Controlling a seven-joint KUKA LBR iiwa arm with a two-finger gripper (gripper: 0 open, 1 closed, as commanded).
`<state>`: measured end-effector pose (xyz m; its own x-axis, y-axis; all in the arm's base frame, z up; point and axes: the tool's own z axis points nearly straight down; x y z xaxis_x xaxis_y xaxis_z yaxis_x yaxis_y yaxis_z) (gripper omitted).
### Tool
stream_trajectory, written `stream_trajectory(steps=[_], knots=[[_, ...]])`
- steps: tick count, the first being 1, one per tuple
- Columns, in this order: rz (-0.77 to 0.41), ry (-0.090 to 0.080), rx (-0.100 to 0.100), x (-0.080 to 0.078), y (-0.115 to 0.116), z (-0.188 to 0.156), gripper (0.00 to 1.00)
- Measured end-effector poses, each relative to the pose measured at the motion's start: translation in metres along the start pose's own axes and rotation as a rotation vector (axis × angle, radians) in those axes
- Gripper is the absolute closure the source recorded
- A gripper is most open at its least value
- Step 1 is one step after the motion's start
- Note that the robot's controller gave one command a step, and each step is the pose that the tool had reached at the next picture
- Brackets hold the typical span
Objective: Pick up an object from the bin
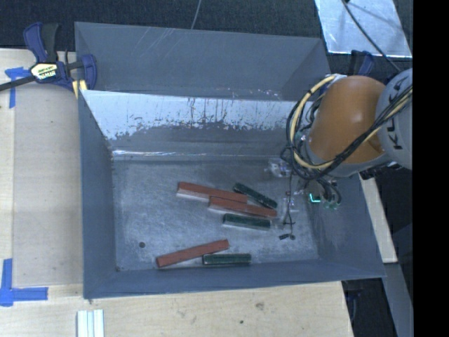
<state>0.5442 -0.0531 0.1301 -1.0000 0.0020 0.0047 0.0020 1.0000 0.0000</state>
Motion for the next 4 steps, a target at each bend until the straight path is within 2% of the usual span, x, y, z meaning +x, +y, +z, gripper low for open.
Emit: stream_trajectory(steps=[1, 2, 3, 4], knots=[[-0.002, -0.008, 0.001, -0.002, 0.0, -0.004, 0.0], [0.058, -0.011, 0.0, 0.026, 0.029, 0.041, 0.0], [0.071, -0.01, 0.0, -0.001, 0.041, 0.047, 1.0], [0.07, -0.01, 0.0, -0.001, 0.041, 0.047, 1.0]])
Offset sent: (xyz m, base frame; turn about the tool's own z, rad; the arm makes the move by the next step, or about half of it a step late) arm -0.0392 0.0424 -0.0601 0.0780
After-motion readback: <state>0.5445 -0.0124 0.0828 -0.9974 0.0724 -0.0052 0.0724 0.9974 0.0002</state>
